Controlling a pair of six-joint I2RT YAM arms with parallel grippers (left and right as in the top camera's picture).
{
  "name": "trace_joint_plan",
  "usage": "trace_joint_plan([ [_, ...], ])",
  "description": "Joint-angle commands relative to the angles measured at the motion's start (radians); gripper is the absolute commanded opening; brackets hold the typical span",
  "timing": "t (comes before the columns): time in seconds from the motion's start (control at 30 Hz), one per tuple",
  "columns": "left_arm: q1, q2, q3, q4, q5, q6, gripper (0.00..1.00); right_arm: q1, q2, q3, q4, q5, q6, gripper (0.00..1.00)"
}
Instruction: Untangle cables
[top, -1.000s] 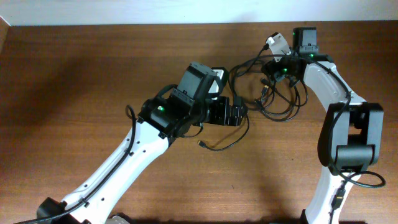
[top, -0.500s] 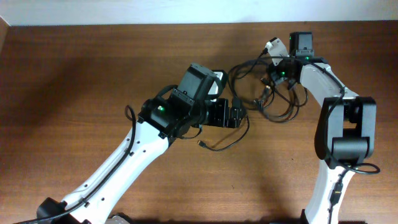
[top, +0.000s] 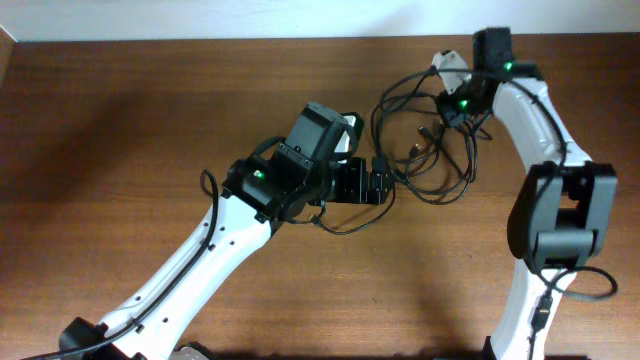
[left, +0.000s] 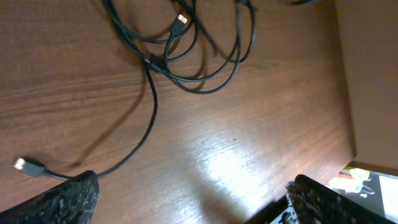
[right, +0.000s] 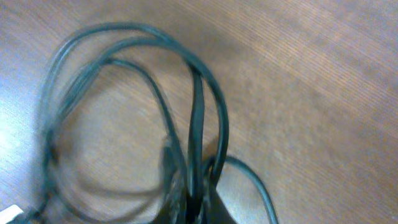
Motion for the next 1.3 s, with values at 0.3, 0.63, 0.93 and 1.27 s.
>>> trace_joint_plan([
  [0.3,-0.001,0.005,0.014,0.033,0.044,-0.334,0.99,-0.001,-0.251,0.364,-0.461,-0.581,0.140,0.04],
  [0.63,-0.001,0.004,0.014,0.230,0.119,-0.431,0.99,-0.001,-0.303,0.363,-0.581,-0.642,0.185,0.04],
  [0.93,-0.017,0.005,0.014,0.454,0.081,-0.559,0.99,-0.001,-0.303,0.363,-0.582,-0.833,0.223,0.04],
  [1.27,-0.027,0.011,0.013,0.467,0.000,-0.600,0.99,-0.001,-0.303,0.363,-0.582,-0.995,0.245,0.04],
])
